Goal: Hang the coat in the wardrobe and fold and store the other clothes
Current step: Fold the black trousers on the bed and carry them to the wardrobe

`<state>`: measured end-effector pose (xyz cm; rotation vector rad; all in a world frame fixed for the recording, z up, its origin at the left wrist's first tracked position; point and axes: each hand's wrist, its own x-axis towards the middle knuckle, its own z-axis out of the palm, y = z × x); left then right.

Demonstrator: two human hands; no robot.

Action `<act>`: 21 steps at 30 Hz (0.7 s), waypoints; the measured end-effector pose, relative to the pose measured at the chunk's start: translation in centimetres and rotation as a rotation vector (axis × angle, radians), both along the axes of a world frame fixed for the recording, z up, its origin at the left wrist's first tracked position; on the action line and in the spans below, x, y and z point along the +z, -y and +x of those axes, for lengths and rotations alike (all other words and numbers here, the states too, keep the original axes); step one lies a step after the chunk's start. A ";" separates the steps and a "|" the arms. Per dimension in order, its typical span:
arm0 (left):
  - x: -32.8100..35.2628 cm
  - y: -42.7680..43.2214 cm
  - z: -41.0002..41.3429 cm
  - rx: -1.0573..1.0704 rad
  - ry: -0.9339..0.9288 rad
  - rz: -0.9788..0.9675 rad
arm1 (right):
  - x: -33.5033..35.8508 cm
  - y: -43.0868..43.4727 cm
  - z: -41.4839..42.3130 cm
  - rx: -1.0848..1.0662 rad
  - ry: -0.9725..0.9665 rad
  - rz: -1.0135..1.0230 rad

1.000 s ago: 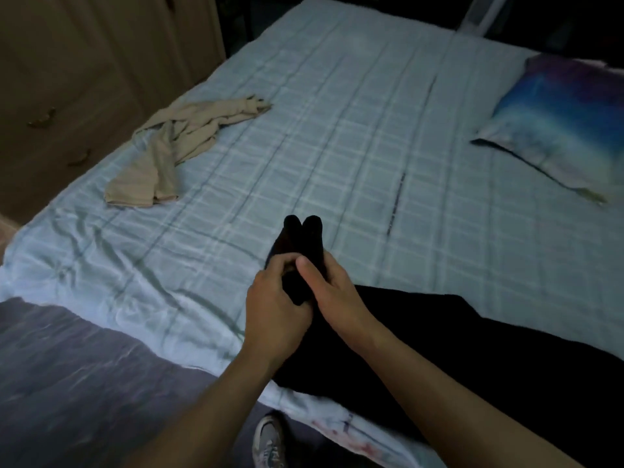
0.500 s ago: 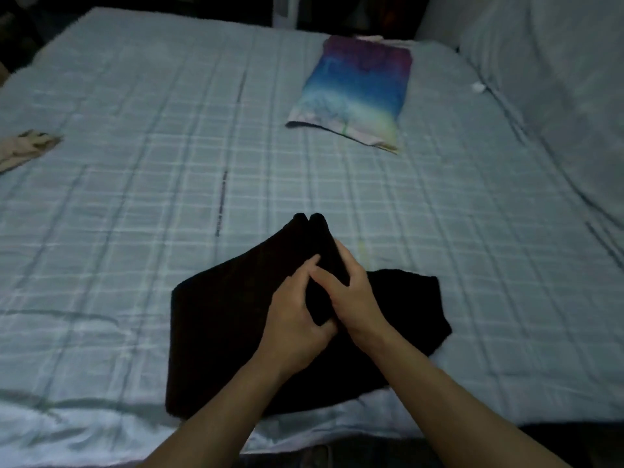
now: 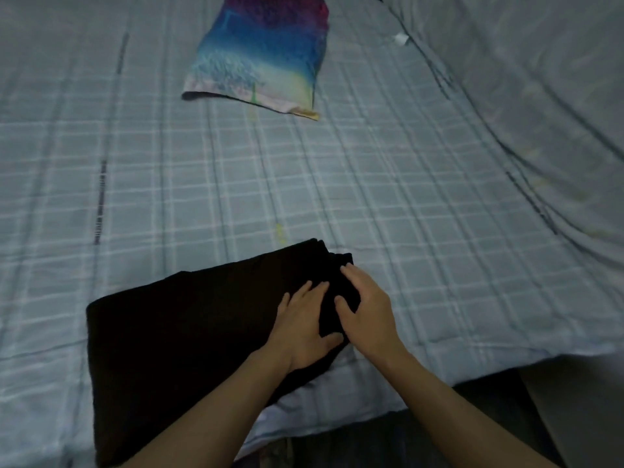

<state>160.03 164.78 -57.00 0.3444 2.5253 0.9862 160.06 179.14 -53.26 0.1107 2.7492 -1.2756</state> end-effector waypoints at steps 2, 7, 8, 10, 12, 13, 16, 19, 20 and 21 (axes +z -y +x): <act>-0.7 0.5 -0.1 0.035 -0.027 -0.017 | -1.1 -0.1 -0.1 0.028 0.004 0.012; -0.9 2.7 -1.4 0.078 -0.153 -0.187 | -2.9 1.1 -1.5 0.130 0.024 0.081; -1.0 3.2 -1.8 0.077 -0.171 -0.242 | -3.3 1.4 -1.9 0.166 0.019 0.116; -1.3 3.9 -2.3 0.071 -0.189 -0.332 | -4.4 1.7 -2.6 0.229 0.012 0.187; -2.0 4.4 -2.7 0.046 -0.190 -0.407 | -5.6 1.7 -3.0 0.264 0.000 0.229; -2.5 4.5 -2.8 0.025 -0.182 -0.440 | -6.2 1.6 -3.2 0.276 -0.008 0.240; -4.1 4.4 -3.1 -0.035 -0.122 -0.489 | -8.5 1.1 -3.1 0.343 -0.050 0.378; -5.8 4.0 -3.3 -0.065 -0.073 -0.517 | -10.4 0.7 -3.1 0.401 -0.064 0.521; -6.2 3.8 -3.5 -0.064 -0.068 -0.523 | -10.6 0.8 -3.2 0.398 -0.062 0.522; -6.5 3.7 -3.7 -0.057 -0.067 -0.523 | -10.7 0.9 -3.4 0.382 -0.063 0.503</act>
